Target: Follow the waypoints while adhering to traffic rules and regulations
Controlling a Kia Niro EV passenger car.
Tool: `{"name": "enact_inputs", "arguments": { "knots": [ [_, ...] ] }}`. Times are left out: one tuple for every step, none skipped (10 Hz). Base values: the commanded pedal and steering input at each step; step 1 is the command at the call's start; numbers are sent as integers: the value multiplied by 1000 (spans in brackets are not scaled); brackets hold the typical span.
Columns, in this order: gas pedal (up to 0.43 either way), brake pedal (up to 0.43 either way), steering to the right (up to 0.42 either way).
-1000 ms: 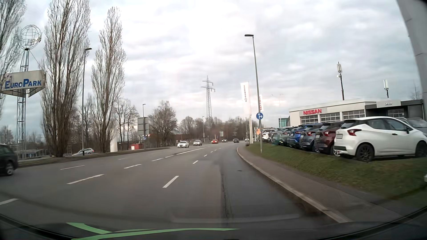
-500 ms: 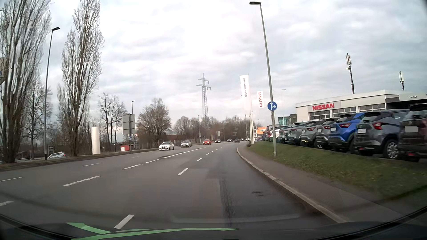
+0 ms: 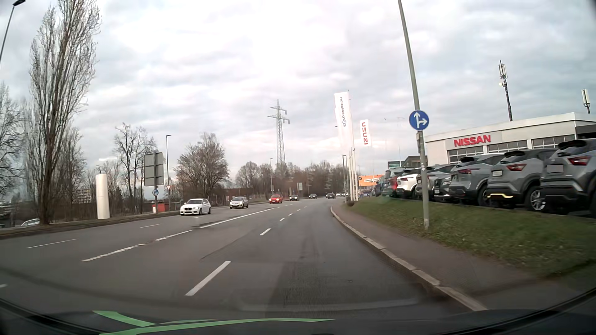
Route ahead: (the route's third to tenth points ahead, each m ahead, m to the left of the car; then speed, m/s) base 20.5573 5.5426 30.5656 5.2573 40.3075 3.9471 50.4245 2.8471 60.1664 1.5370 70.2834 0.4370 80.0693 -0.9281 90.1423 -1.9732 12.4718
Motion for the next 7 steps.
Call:
{"name": "enact_inputs", "arguments": {
  "knots": [
    [79, 0, 9],
    [79, 0, 9],
    [79, 0, 9],
    [79, 0, 9],
    [79, 0, 9],
    [79, 0, 9],
    [79, 0, 9]
  ]
}}
